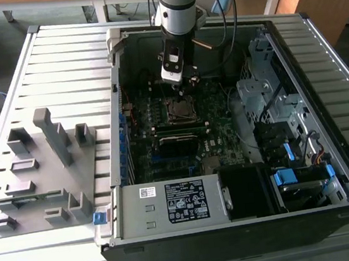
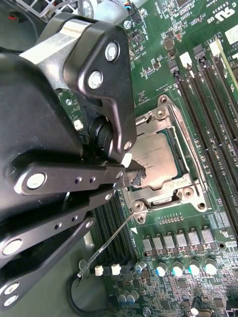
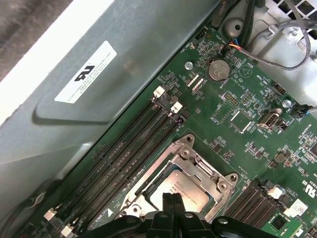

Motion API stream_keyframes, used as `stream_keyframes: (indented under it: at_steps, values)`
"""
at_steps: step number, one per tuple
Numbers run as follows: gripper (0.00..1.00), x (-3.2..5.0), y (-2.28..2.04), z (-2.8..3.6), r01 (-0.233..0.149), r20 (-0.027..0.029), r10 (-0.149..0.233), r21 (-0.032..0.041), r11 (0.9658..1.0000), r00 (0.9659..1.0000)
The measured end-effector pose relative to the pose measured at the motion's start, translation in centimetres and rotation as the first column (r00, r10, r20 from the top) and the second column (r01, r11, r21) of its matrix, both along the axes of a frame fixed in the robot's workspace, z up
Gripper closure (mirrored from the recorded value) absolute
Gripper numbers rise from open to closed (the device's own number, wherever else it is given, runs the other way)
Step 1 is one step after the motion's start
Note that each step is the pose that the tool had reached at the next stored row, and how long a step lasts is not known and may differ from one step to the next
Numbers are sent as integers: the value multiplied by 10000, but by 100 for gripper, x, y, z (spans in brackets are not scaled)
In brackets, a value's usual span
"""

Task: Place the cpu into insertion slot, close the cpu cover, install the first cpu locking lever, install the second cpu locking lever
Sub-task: 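Close the cpu cover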

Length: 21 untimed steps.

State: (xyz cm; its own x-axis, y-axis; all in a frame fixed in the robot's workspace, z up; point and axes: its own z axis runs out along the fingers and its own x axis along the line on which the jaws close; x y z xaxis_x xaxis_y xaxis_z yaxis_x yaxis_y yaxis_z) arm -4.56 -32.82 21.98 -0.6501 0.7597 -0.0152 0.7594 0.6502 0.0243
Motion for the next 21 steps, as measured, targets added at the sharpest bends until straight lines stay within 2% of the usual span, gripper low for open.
stream_keyframes:
  at_steps: [11, 17, 21]
  values:
    - [90, 0, 0, 0, -101, 0, 101, 0, 9999, 9999]
    - [90, 0, 0, -1, -762, 0, 762, 0, 9971, 9971]
    - [90, 0, 0, -2, -1326, 0, 1326, 0, 9912, 9912]
